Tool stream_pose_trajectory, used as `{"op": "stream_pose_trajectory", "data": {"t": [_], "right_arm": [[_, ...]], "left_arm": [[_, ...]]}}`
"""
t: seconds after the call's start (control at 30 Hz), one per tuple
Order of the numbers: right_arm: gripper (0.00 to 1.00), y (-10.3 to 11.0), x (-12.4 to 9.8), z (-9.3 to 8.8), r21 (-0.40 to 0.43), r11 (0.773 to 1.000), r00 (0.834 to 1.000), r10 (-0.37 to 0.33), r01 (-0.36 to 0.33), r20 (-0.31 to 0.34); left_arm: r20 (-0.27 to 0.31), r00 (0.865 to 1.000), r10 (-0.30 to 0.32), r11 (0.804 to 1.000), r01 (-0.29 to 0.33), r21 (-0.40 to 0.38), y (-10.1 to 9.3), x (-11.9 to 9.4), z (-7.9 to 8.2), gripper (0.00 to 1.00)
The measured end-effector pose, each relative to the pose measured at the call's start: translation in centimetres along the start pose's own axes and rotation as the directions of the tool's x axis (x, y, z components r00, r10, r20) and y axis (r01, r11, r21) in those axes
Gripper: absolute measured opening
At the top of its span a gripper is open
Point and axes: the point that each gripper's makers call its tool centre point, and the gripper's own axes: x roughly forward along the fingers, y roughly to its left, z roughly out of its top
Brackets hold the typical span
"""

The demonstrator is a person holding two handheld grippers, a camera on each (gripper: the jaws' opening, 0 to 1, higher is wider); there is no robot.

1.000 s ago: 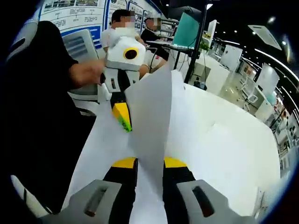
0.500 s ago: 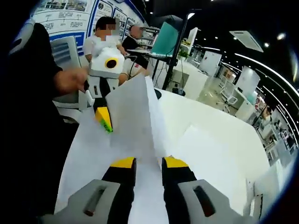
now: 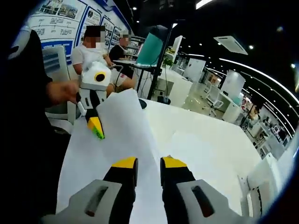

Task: Organize the stack of printing papers by aligning and flattening the scattered papers on the table

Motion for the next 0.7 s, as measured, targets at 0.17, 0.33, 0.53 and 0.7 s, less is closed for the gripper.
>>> {"op": "stream_pose_trajectory", "data": {"t": [0.17,0.33,0.53,0.7], "right_arm": [[0.16,0.2,-0.3,-0.2,0.017,1.0,1.0,-0.015,0.015,0.015],[0.16,0.3,-0.9,-0.4,0.034,0.999,0.999,-0.028,0.027,0.032],[0.16,1.0,-2.0,-0.3,0.052,0.997,0.996,-0.061,0.058,0.063],[0.17,1.3,-3.3,-0.6,0.051,0.996,0.992,-0.084,0.079,0.09]], "left_arm": [[0.006,1.0,-0.002,1.0,0.002,-0.003,-0.1,-0.2,0.3,0.07],[0.01,1.0,0.0,1.0,0.0,-0.005,-0.1,-0.4,0.4,0.07],[0.015,1.0,-0.003,1.0,0.003,-0.004,-0.2,-0.4,0.7,0.07],[0.014,1.0,-0.004,1.0,0.004,-0.001,-0.3,-0.4,0.7,0.07]]}}
